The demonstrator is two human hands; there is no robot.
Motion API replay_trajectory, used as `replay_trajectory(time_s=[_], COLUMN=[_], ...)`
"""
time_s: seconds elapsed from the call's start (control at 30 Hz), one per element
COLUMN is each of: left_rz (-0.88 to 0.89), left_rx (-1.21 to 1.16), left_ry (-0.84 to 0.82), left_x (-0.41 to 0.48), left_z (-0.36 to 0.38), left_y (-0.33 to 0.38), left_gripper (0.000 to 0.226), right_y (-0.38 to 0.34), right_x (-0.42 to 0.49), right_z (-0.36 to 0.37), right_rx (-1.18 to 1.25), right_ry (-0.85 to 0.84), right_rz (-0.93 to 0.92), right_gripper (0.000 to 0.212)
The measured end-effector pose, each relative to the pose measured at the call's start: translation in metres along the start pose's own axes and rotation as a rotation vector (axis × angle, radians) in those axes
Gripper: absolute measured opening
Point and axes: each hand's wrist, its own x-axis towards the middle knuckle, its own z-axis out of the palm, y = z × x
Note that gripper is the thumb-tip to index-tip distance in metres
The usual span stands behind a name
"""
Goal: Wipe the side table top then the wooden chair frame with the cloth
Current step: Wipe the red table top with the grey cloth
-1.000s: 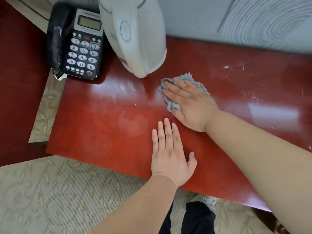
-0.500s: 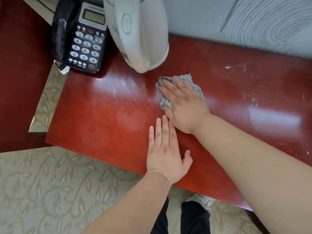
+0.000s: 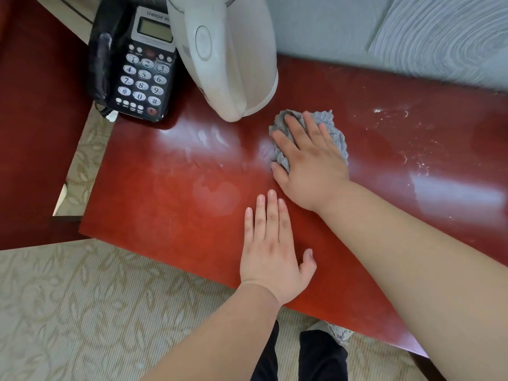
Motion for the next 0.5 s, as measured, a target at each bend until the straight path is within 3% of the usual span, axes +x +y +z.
replay_trajectory(time_s=[0.23, 0.5], left_rz=[0.011, 0.012], left_rx=[-0.005, -0.024], left_ry=[0.003, 0.003], left_x=[0.0, 0.0], left_z=[0.0, 0.001], left_y=[0.0, 0.0], left_gripper=[0.102, 0.101], right_y=[0.009, -0.004], right_x=[-0.027, 0.005], right_z=[0.001, 0.002], right_rx=[-0.029, 0.0], right_ry=[0.02, 0.019], right_rz=[-0.034, 0.011], right_gripper=[0.058, 0.06])
